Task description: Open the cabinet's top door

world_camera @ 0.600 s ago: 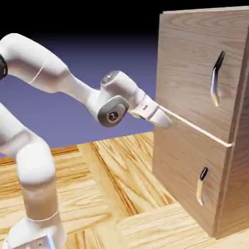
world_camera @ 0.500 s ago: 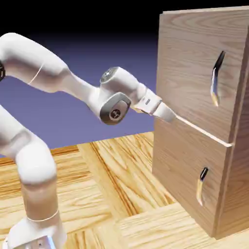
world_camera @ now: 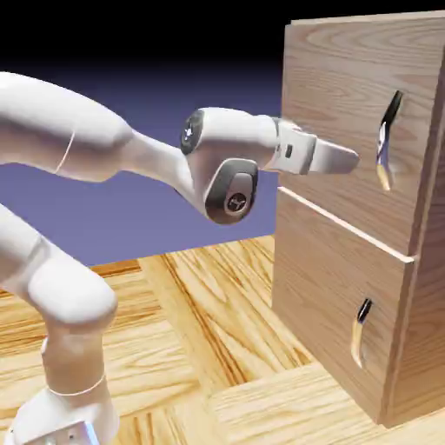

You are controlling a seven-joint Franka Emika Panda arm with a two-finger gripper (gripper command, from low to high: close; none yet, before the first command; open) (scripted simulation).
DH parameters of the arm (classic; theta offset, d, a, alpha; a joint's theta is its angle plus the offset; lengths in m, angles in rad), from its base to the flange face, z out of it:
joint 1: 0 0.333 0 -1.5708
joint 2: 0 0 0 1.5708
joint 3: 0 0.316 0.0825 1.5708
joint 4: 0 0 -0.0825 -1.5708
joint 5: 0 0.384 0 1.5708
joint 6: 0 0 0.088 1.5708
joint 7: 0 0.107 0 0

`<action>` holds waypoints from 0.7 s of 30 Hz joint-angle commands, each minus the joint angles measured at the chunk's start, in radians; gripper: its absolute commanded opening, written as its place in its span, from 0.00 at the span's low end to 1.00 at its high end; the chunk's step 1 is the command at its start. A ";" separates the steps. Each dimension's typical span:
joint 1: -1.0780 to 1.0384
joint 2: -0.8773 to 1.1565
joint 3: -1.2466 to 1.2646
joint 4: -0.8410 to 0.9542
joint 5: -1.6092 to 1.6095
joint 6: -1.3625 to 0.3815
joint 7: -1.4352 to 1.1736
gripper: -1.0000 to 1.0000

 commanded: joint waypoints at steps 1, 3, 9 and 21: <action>0.022 -0.006 -0.036 0.010 -0.023 0.020 0.001 0.50; 0.064 -0.017 -0.109 0.029 -0.069 0.059 0.002 0.50; 0.176 -0.010 -0.258 0.088 -0.138 0.136 0.006 0.50; 0.143 0.118 -0.201 0.110 -0.017 0.206 0.000 0.00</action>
